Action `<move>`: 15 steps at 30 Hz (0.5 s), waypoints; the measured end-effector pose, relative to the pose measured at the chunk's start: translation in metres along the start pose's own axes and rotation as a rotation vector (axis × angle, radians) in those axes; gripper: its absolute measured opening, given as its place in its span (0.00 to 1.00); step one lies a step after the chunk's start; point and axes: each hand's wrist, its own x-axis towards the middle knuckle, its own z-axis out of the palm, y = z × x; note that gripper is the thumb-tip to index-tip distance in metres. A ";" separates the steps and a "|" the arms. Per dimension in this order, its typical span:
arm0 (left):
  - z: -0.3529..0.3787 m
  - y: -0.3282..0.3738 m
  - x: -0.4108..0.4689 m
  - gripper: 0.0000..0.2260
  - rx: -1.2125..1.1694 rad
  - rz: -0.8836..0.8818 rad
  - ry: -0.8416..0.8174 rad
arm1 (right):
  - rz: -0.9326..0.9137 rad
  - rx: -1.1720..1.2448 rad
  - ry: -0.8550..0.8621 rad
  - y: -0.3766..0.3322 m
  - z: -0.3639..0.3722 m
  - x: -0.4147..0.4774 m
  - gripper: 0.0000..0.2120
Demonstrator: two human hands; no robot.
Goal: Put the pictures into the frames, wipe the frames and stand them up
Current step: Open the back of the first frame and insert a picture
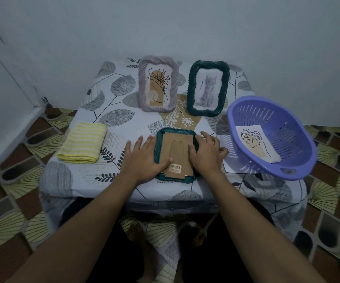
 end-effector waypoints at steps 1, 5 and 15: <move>0.000 0.000 0.000 0.45 -0.002 0.002 0.002 | 0.019 0.038 -0.006 0.000 0.000 0.000 0.20; 0.000 0.000 0.000 0.44 -0.007 0.002 0.006 | 0.078 0.160 -0.022 -0.001 0.000 0.002 0.20; -0.001 0.001 0.000 0.45 -0.009 -0.004 -0.004 | 0.091 0.196 -0.014 -0.005 0.004 -0.001 0.19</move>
